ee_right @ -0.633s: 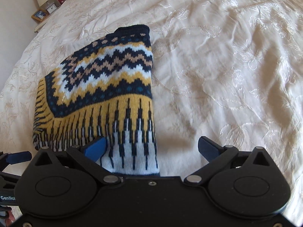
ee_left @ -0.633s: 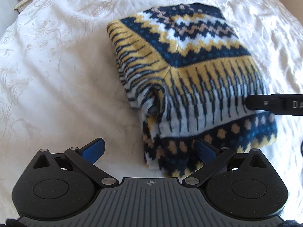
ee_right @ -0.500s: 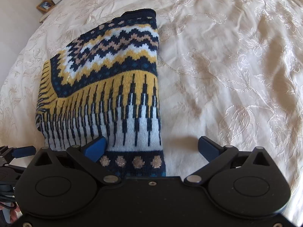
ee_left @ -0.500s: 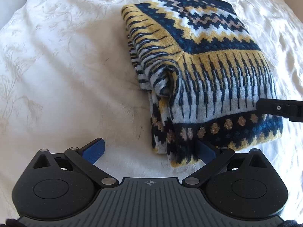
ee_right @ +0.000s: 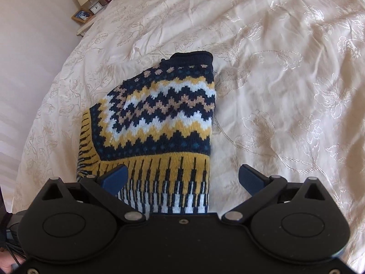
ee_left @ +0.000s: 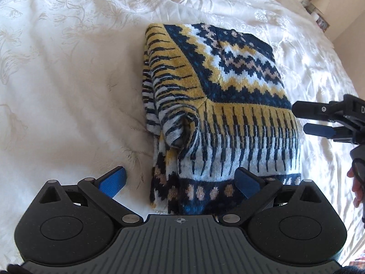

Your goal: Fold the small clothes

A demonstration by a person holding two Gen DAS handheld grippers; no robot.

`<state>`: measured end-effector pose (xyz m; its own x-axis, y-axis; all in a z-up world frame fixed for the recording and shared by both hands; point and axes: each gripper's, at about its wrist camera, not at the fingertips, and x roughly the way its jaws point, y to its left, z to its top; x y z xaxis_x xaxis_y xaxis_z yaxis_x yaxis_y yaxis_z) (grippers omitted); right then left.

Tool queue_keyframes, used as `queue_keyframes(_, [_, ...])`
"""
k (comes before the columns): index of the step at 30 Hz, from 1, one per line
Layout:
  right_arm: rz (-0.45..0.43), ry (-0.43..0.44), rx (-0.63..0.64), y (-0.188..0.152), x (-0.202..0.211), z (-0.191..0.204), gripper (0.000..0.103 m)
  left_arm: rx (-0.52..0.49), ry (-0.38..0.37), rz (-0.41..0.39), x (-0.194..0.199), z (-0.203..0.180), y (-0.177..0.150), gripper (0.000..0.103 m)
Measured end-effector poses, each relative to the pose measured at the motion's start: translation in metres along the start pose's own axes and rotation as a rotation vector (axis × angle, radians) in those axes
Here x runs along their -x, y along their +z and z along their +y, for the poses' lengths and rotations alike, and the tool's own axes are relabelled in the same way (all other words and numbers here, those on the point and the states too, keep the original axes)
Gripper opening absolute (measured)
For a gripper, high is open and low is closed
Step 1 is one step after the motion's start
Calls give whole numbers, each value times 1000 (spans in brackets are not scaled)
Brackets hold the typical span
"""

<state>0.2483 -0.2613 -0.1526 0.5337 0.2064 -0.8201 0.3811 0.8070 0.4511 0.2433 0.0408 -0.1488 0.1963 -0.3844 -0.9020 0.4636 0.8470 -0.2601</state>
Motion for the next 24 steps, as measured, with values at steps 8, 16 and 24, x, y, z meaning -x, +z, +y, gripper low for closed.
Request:
queue_keyframes(8, [74, 71, 5, 20, -43, -7, 103, -27, -93, 30, -30, -5, 16, 103])
queue_keyframes(16, [84, 183, -23, 34, -80, -1, 103, -10, -140, 30, -49, -9, 31, 103])
queue_keyframes(24, [91, 223, -70, 28, -80, -8, 103, 84, -228, 8, -46, 10, 30, 102])
